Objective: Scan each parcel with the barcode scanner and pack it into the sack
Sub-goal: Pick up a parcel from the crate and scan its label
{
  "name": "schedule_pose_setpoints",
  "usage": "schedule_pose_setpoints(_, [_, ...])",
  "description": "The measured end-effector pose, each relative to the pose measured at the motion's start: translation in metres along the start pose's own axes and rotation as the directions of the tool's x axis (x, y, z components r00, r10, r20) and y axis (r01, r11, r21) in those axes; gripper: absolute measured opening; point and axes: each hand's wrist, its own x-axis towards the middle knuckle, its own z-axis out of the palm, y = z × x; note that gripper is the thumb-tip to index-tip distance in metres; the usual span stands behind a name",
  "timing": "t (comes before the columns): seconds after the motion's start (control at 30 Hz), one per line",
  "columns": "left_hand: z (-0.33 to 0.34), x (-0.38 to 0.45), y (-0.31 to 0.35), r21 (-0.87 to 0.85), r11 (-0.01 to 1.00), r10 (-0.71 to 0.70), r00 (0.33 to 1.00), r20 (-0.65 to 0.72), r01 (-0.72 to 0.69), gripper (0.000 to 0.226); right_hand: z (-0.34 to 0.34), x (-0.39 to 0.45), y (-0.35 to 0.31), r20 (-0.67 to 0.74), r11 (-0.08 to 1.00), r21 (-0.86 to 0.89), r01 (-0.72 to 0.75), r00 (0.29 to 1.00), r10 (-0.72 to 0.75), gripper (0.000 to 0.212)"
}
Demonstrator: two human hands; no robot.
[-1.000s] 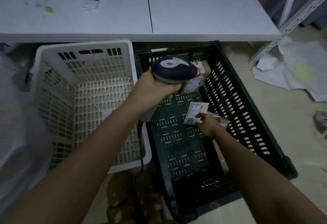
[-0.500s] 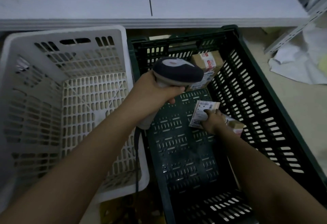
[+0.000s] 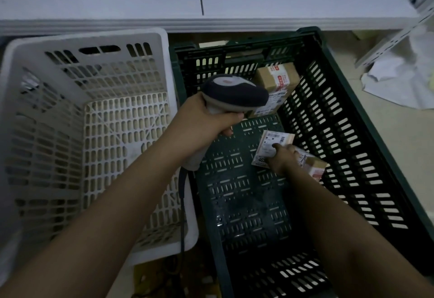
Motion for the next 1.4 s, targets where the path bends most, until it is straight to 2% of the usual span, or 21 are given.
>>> schedule_pose_setpoints(0.2, [0.000, 0.001, -0.001, -0.003, 1.000, -0.006, 1.000, -0.023, 0.005, 0.031, 0.002, 0.001, -0.002, -0.029, 0.995, 0.026, -0.098, 0.995, 0.099, 0.058])
schedule_pose_setpoints(0.33, [0.000, 0.002, 0.000, 0.011, 1.000, -0.006, 1.000, -0.027, 0.007, 0.029, 0.000, 0.000, -0.008, 0.022, 0.987, 0.018, -0.162, 0.987, 0.162, 0.057])
schedule_pose_setpoints(0.43, [0.001, 0.002, 0.000, 0.003, 1.000, -0.008, 1.000, -0.027, 0.008, 0.025, 0.001, -0.001, -0.010, 0.060, 0.988, 0.077, -0.131, 0.990, 0.126, 0.055])
schedule_pose_setpoints(0.57, [0.001, 0.002, -0.001, -0.003, 1.000, -0.008, 0.999, -0.037, 0.008, 0.018, 0.003, -0.006, -0.008, 0.132, 0.956, 0.267, -0.119, 0.987, 0.086, 0.056])
schedule_pose_setpoints(0.63, [0.001, 0.002, -0.002, -0.006, 1.000, -0.017, 0.999, -0.049, 0.017, 0.020, 0.006, -0.010, -0.009, 0.115, 0.877, 0.462, -0.132, 0.989, 0.088, 0.053])
schedule_pose_setpoints(0.7, [0.001, 0.001, -0.004, -0.015, 1.000, -0.026, 0.998, -0.052, 0.026, 0.025, 0.010, -0.013, -0.011, 0.041, 0.758, 0.639, -0.130, 0.990, 0.135, 0.044])
schedule_pose_setpoints(0.8, [-0.002, -0.004, -0.003, -0.007, 1.000, -0.026, 0.998, -0.051, 0.025, 0.027, 0.002, -0.024, -0.016, -0.112, 0.667, 0.744, -0.037, 0.977, 0.180, 0.007])
schedule_pose_setpoints(0.93, [-0.010, -0.015, 0.002, -0.016, 0.999, -0.044, 0.996, -0.072, 0.043, 0.026, -0.018, -0.051, -0.029, -0.201, 0.598, 0.791, 0.127, 0.978, 0.057, 0.024])
schedule_pose_setpoints(1.03, [-0.016, -0.029, 0.011, -0.039, 0.999, -0.038, 0.993, -0.108, 0.034, 0.025, -0.034, -0.078, -0.038, -0.232, 0.530, 0.822, 0.206, 0.972, -0.017, 0.025])
schedule_pose_setpoints(1.27, [-0.030, -0.086, 0.040, -0.080, 0.994, 0.056, 0.970, -0.236, -0.077, 0.036, -0.080, -0.165, -0.054, -0.274, 0.312, 0.906, 0.287, 0.958, -0.085, 0.022])
schedule_pose_setpoints(1.4, [-0.034, -0.131, 0.062, -0.133, 0.977, 0.123, 0.944, -0.306, -0.170, 0.042, -0.107, -0.221, -0.059, -0.271, 0.208, 0.931, 0.300, 0.950, -0.154, 0.034])
